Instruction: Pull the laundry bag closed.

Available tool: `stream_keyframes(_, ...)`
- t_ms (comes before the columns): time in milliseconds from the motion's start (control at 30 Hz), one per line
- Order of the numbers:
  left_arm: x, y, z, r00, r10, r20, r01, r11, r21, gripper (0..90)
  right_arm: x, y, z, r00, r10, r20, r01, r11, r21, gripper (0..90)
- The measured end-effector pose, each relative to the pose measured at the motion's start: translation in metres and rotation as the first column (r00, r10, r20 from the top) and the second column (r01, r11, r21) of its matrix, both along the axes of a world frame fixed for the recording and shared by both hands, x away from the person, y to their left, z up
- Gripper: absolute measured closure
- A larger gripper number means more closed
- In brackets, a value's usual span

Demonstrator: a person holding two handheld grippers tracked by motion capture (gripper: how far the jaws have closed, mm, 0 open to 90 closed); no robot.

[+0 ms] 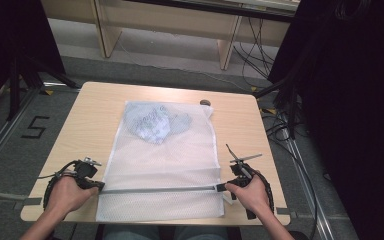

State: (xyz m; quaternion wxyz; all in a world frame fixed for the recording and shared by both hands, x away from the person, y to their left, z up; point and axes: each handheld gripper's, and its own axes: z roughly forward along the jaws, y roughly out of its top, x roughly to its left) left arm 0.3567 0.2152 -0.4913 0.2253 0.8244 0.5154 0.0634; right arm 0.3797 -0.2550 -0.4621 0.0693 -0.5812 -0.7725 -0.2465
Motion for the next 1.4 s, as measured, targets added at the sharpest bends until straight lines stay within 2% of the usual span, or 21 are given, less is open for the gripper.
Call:
stream_keyframes(33, 0.0, 0.0, 0.0, 1.0, 0.003, 0.004, -0.003, 1.0, -0.004, 90.0, 0.0, 0.001, 0.001, 1.0, -0.008, -0.001, 0.008, 1.0, -0.005, 86.7)
stream_keyframes(67, 0.0, 0.0, 0.0, 1.0, -0.001, 0.005, 0.001, 1.0, -0.004, 90.0, 0.001, -0.001, -0.001, 0.9992, 0.024, 0.031, -0.023, 0.9996, -0.015, 86.6)
stream_keyframes(167, 0.0, 0.0, 0.0, 1.0, -0.005, 0.001, 0.005, 1.0, 0.0, 90.0, 0.001, 0.002, 0.001, 0.9993, 0.004, 0.038, -0.003, 0.9992, -0.04, 86.5)
stream_keyframes(233, 0.0, 0.0, 0.0, 0.9999, -0.01, 0.007, 0.01, 0.9999, 0.011, 90.0, 0.001, 0.003, 0.002, 0.999, 0.016, 0.043, -0.015, 0.9994, -0.03, 86.5)
stream_keyframes(300, 0.001, 0.001, 0.0, 0.9997, -0.023, 0.008, 0.023, 0.9997, 0.003, 90.0, 0.0, 0.005, 0.003, 0.9996, -0.002, 0.028, 0.003, 0.9991, -0.041, 86.4)
stream_keyframes(367, 0.0, 0.0, 0.0, 0.9999, -0.01, 0.009, 0.01, 0.9999, 0.008, 90.0, 0.0, 0.009, 0.005, 0.9999, -0.002, 0.015, 0.002, 0.9993, -0.038, 86.3)
stream_keyframes(400, 0.0, -0.001, 0.0, 0.9999, -0.006, 0.012, 0.006, 1.0, 0.003, 90.0, 0.001, 0.01, 0.004, 0.9987, 0.024, 0.044, -0.021, 0.9977, -0.064, 85.9)
stream_keyframes(433, 0.0, -0.001, 0.0, 0.9999, -0.012, 0.009, 0.012, 0.9999, 0.01, 90.0, 0.0, 0.012, 0.005, 0.9994, 0.006, 0.033, -0.004, 0.9974, -0.072, 85.5)
stream_keyframes(533, 0.0, -0.001, 0.0, 0.9999, -0.011, 0.011, 0.011, 0.9999, 0.011, 90.0, 0.0, 0.015, 0.006, 0.9991, 0.021, 0.038, -0.019, 0.9983, -0.054, 85.0)
stream_keyframes(567, 0.0, -0.001, 0.0, 0.9999, -0.012, 0.011, 0.012, 0.9999, 0.01, 90.0, -0.001, 0.017, 0.006, 0.9985, 0.03, 0.045, -0.027, 0.9972, -0.069, 85.9)
stream_keyframes(867, 0.0, -0.001, 0.0, 0.9999, -0.012, 0.012, 0.012, 0.9999, 0.011, 89.9, -0.001, 0.02, 0.007, 0.9985, 0.022, 0.051, -0.017, 0.9962, -0.085, 85.8)
stream_keyframes(933, 0.0, -0.001, -0.001, 0.9998, 0.003, 0.019, -0.002, 1.0, -0.003, 89.9, -0.001, 0.017, 0.006, 0.9983, 0.027, 0.052, -0.023, 0.9974, -0.069, 85.3)
stream_keyframes(1033, 0.001, -0.001, -0.001, 0.9998, -0.003, 0.017, 0.003, 1.0, 0.002, 89.9, -0.004, 0.022, 0.009, 0.998, 0.026, 0.057, -0.024, 0.999, -0.037, 77.4)
stream_keyframes(1100, 0.0, -0.001, 0.0, 0.9999, -0.009, 0.011, 0.009, 1.0, 0.001, 89.9, -0.006, 0.027, 0.012, 0.9975, 0.038, 0.059, -0.04, 0.9988, 0.028, 74.1)
stream_keyframes(1133, 0.0, -0.001, -0.001, 0.9999, -0.006, 0.015, 0.006, 1.0, -0.001, 89.9, -0.006, 0.029, 0.012, 0.9928, 0.064, 0.102, -0.071, 0.9951, 0.069, 72.2)
stream_keyframes(1200, 0.0, 0.0, 0.0, 0.9998, -0.017, 0.009, 0.017, 0.9999, -0.001, 89.9, -0.008, 0.033, 0.015, 0.9912, 0.08, 0.106, -0.094, 0.9867, 0.133, 69.3)
stream_keyframes(1233, 0.0, 0.0, -0.002, 0.9994, -0.014, 0.032, 0.014, 0.9999, -0.01, 89.9, -0.007, 0.032, 0.015, 0.9875, 0.088, 0.131, -0.105, 0.986, 0.13, 68.7)
stream_keyframes(1267, 0.0, 0.001, -0.002, 0.9993, -0.021, 0.03, 0.021, 0.9997, -0.015, 89.8, -0.008, 0.032, 0.016, 0.9916, 0.06, 0.114, -0.076, 0.9873, 0.139, 68.0)
stream_keyframes(1300, 0.0, 0.001, -0.002, 0.9994, -0.021, 0.026, 0.021, 0.9997, -0.011, 89.9, -0.005, 0.027, 0.015, 0.988, 0.075, 0.135, -0.093, 0.9868, 0.133, 67.4)
stream_keyframes(1367, 0.0, 0.001, -0.001, 0.9998, -0.013, 0.015, 0.013, 0.9999, -0.006, 89.8, -0.004, 0.023, 0.014, 0.9875, 0.063, 0.144, -0.082, 0.9881, 0.13, 66.5)
stream_keyframes(1400, 0.0, 0.001, -0.001, 0.9999, -0.006, 0.014, 0.007, 0.9999, -0.012, 89.7, -0.002, 0.012, 0.013, 0.9866, 0.029, 0.161, -0.048, 0.9922, 0.115, 65.4)
